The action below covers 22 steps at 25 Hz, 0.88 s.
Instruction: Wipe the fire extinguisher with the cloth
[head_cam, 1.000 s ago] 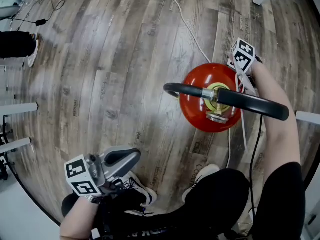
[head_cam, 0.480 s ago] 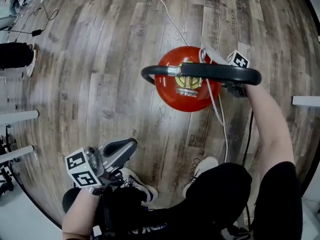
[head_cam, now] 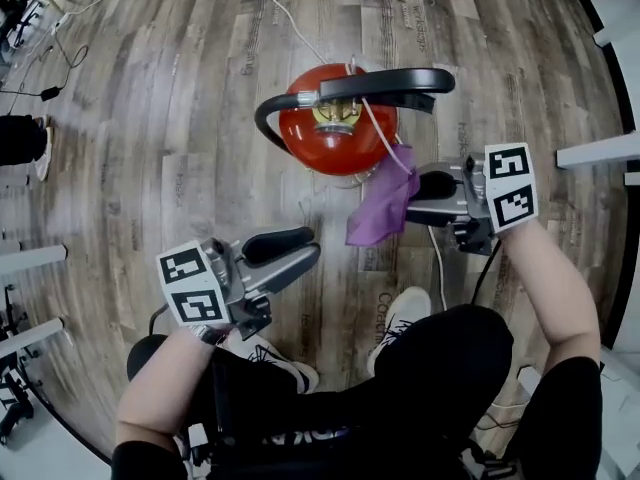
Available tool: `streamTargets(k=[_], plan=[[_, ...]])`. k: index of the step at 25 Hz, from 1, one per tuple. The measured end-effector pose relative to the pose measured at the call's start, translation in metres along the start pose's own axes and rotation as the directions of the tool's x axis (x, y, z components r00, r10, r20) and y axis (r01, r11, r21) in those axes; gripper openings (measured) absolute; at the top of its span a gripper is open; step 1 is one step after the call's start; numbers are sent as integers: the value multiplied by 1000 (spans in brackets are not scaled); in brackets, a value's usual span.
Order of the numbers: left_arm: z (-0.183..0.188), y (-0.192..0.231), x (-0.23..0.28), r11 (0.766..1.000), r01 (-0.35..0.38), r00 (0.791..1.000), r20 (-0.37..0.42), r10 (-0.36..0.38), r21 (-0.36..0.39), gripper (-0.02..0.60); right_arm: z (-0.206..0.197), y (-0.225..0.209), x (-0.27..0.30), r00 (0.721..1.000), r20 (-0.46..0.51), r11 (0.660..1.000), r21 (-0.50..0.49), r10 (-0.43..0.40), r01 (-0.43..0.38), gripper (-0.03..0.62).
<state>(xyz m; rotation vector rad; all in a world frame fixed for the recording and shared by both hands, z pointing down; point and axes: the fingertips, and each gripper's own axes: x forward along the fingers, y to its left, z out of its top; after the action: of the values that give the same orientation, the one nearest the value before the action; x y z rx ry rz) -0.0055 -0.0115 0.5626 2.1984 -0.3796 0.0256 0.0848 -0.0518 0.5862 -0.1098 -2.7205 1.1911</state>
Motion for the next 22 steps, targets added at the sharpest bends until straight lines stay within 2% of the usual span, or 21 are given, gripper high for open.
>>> streamTargets(k=[3, 6, 8, 12, 15, 18, 21, 22], plan=[[9, -16, 8, 997, 28, 1000, 11, -29, 66, 174, 20, 42, 17, 1000, 13, 1000, -20, 13, -13, 84], [16, -27, 10, 992, 10, 999, 42, -16, 125, 237, 34, 69, 39, 999, -37, 997, -79, 18, -21, 84], [20, -34, 8, 991, 27, 998, 51, -34, 134, 304, 41, 79, 57, 997, -79, 992, -126, 8, -18, 84], [25, -48, 5, 988, 92, 993, 61, -100, 123, 302, 45, 93, 87, 988, -151, 980, -196, 3, -33, 86], [29, -50, 0, 987, 145, 986, 77, -150, 62, 279, 45, 96, 96, 985, -172, 972, -232, -8, -33, 91], [32, -52, -3, 980, 200, 976, 92, -199, 0, 248, 48, 98, 98, 988, -152, 973, -230, -16, -19, 91], [42, -51, -8, 962, 261, 955, 164, -246, -79, 221, 56, 99, 91, 995, -101, 980, -198, -14, -6, 95], [45, -50, -10, 955, 278, 948, 187, -256, -100, 188, 58, 99, 89, 996, -89, 981, -196, -21, 4, 98]])
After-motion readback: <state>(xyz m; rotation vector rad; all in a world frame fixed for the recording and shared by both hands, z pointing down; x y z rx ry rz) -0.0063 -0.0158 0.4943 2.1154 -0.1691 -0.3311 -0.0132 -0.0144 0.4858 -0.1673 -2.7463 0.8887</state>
